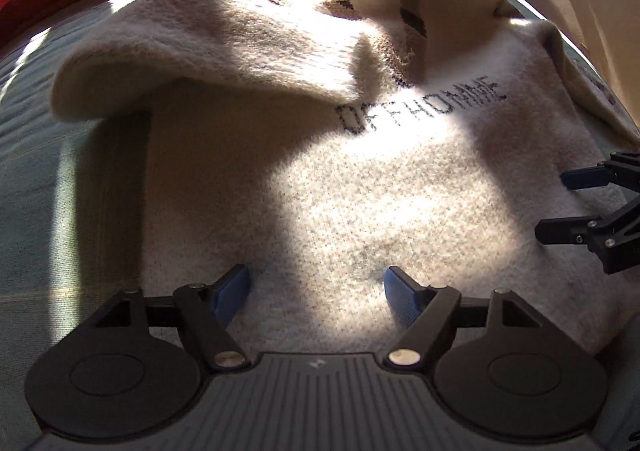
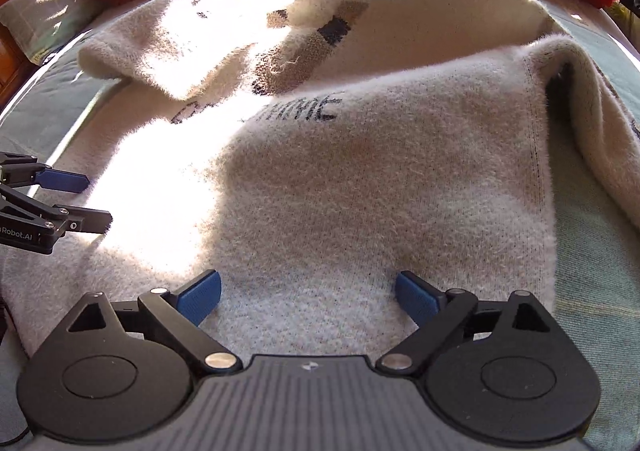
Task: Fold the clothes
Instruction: 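Lay the sweater flat and open both tools, releasing the edges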
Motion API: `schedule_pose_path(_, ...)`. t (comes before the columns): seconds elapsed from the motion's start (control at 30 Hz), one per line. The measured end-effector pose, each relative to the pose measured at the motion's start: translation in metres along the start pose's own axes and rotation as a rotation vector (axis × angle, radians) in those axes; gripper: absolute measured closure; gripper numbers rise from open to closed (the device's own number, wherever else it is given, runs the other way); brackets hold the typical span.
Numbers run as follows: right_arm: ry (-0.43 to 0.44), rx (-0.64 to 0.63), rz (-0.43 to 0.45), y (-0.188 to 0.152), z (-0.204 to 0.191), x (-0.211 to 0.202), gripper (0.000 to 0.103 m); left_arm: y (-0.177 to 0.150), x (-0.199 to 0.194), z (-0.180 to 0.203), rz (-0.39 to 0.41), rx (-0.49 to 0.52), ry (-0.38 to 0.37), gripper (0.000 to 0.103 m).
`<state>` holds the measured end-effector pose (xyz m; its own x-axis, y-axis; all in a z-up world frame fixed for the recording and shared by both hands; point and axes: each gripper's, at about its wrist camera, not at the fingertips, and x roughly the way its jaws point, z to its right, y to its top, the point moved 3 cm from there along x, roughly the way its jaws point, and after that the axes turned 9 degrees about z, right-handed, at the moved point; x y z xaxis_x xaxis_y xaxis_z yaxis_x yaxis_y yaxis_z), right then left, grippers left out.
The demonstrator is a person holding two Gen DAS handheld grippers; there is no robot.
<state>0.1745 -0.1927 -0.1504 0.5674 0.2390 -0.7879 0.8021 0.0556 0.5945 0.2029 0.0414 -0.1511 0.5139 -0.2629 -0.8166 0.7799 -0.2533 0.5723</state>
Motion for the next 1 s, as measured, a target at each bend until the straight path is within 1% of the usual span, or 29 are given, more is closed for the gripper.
schedule_pose_path(0.07, -0.019, -0.035, -0.010, 0.002, -0.007, -0.004, 0.005, -0.002, -0.007, 0.001, 0.004, -0.001, 0.013, 0.028)
schedule_pose_path(0.17, -0.018, -0.121, -0.027, -0.004, -0.013, -0.014, 0.005, -0.009, -0.021, 0.010, 0.018, 0.061, -0.002, 0.027)
schedule_pose_path(0.27, -0.031, -0.183, -0.093, -0.023, -0.009, -0.015, 0.004, -0.026, -0.021, 0.013, -0.022, 0.083, 0.003, 0.027)
schedule_pose_path(0.37, -0.024, -0.201, -0.126, -0.041, -0.003, -0.025, 0.000, -0.042, -0.028, 0.009, -0.030, 0.068, 0.014, 0.025)
schedule_pose_path(0.47, -0.016, -0.205, -0.156, -0.059, 0.005, -0.035, 0.000, -0.058, -0.040, 0.007, -0.052, 0.051, 0.023, 0.024)
schedule_pose_path(0.6, -0.011, -0.171, -0.167, -0.074, 0.014, -0.049, 0.000, -0.074, -0.054, 0.010, -0.070, 0.090, 0.037, 0.024)
schedule_pose_path(0.7, -0.008, -0.150, -0.154, -0.067, 0.013, -0.052, 0.000, -0.066, -0.061, 0.016, -0.050, 0.115, 0.048, 0.024)
schedule_pose_path(0.8, 0.000, -0.125, -0.135, -0.054, 0.011, -0.049, 0.000, -0.043, -0.064, 0.025, 0.011, 0.132, 0.040, 0.024)
schedule_pose_path(0.87, 0.005, -0.109, -0.122, -0.045, 0.010, -0.047, 0.000, -0.029, -0.058, 0.032, 0.033, 0.126, 0.024, 0.024)
schedule_pose_path(0.93, 0.010, -0.093, -0.110, -0.036, 0.008, -0.045, 0.000, -0.020, -0.047, 0.037, 0.030, 0.109, 0.009, 0.024)
schedule_pose_path(1.0, 0.013, -0.067, -0.111, -0.032, 0.009, -0.042, 0.000, -0.019, -0.034, 0.040, 0.012, 0.092, 0.002, 0.024)
